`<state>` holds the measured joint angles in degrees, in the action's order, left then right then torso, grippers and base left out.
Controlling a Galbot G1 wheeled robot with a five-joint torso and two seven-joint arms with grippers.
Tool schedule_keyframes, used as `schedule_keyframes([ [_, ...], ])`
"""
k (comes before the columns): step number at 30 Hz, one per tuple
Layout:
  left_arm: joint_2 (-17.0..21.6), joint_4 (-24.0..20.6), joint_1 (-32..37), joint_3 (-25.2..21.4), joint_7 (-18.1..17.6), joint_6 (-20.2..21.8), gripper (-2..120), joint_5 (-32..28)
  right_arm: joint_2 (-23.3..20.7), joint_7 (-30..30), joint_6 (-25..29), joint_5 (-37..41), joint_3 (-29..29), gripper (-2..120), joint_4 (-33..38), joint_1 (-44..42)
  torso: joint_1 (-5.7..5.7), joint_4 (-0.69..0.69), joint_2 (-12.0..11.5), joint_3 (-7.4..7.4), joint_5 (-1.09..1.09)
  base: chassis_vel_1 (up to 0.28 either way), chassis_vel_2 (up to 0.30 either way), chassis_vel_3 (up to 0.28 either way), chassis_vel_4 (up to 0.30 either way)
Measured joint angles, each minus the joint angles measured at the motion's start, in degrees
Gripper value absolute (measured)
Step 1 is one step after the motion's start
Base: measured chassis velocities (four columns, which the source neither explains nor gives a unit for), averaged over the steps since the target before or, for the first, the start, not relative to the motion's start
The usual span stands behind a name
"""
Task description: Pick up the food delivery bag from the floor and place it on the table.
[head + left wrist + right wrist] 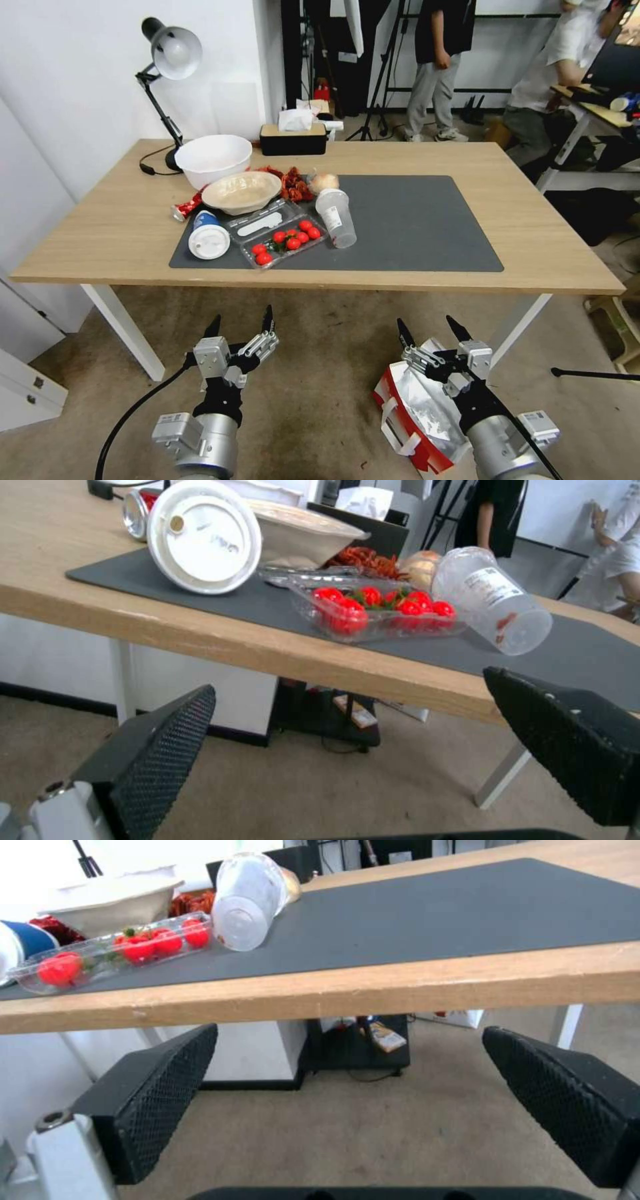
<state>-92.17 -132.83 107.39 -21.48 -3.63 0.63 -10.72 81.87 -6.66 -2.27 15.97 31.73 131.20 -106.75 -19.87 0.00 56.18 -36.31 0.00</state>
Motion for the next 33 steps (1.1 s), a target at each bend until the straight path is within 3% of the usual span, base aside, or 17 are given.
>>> schedule_keyframes([
  [33, 0.03, 0.22, 0.76, -0.53, 0.05, -1.09, 100, 1.38, -0.02, -1.15, 3.99, 1.28, -0.5, 100, -2.05, 0.04, 3.85, 0.0, -8.96, 5.12, 0.0, 0.0, 0.0, 0.0, 0.0],
])
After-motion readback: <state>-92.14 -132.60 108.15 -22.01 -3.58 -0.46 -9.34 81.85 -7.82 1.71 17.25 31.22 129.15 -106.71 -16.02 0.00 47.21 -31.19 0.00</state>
